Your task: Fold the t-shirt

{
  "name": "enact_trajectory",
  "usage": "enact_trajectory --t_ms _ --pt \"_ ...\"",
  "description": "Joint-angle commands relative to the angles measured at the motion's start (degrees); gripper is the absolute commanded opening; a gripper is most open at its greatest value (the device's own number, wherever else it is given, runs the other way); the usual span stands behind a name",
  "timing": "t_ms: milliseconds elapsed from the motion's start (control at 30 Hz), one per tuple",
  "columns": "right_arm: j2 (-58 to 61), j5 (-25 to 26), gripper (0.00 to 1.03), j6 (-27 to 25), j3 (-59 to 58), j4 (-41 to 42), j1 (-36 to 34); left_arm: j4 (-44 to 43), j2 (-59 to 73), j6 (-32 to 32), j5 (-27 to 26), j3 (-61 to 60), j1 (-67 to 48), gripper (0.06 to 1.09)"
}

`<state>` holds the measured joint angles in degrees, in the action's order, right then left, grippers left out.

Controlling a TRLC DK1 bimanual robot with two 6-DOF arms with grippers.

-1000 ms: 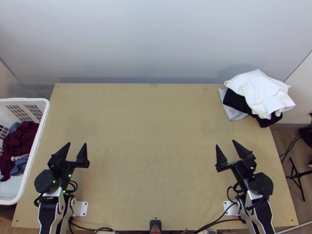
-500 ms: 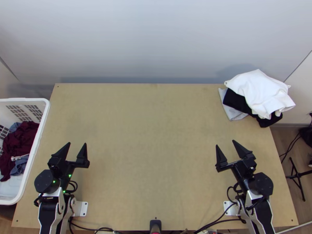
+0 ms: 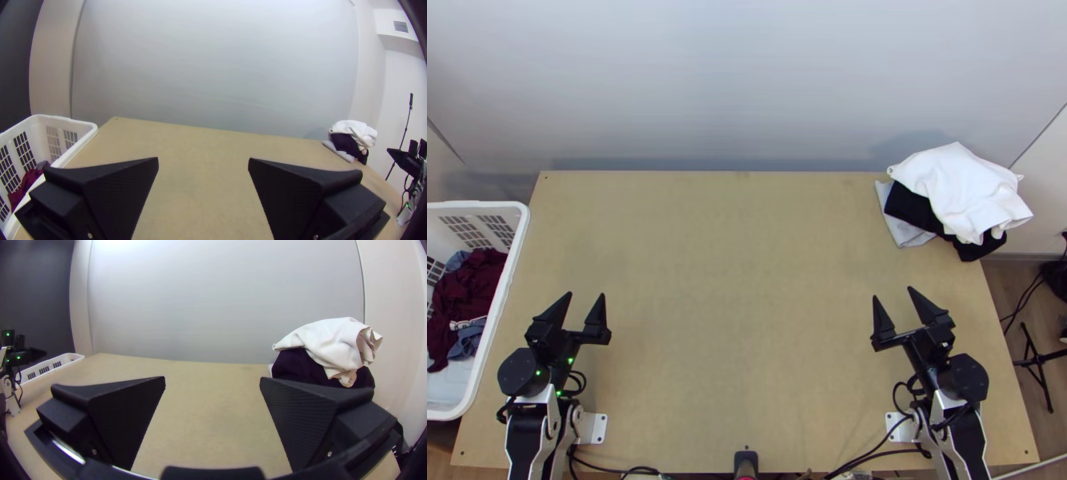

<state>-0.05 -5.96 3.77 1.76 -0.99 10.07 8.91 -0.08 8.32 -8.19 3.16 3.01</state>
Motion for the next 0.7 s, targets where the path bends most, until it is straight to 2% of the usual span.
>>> enact_trajectory --t_ms 0,133,233,400,667 --pt "-0.12 0.86 0.99 -0.61 -0.09 -0.15 -0.66 0.94 -0.01 0.12 3.79 0.09 0.42 1.04" --pt "0.05 0.86 0.99 -0.43 0.00 -0.32 -0.31 -2.31 -0.10 2.23 4.05 -0.35 -4.94 1.04" --pt "-0.12 2.09 0.99 -2.72 0.00 -0.50 0.39 -3.37 -0.10 1.70 4.05 0.27 -8.02 1.04" --pt "-0.12 4.55 0.99 -1.66 0.26 -0.32 -1.98 -4.07 -0.10 -2.60 4.14 0.09 -7.66 1.03" --pt "3.39 4.55 0.99 -1.40 8.35 1.26 -3.82 0.76 0.16 -2.69 4.41 6.51 -4.41 1.03"
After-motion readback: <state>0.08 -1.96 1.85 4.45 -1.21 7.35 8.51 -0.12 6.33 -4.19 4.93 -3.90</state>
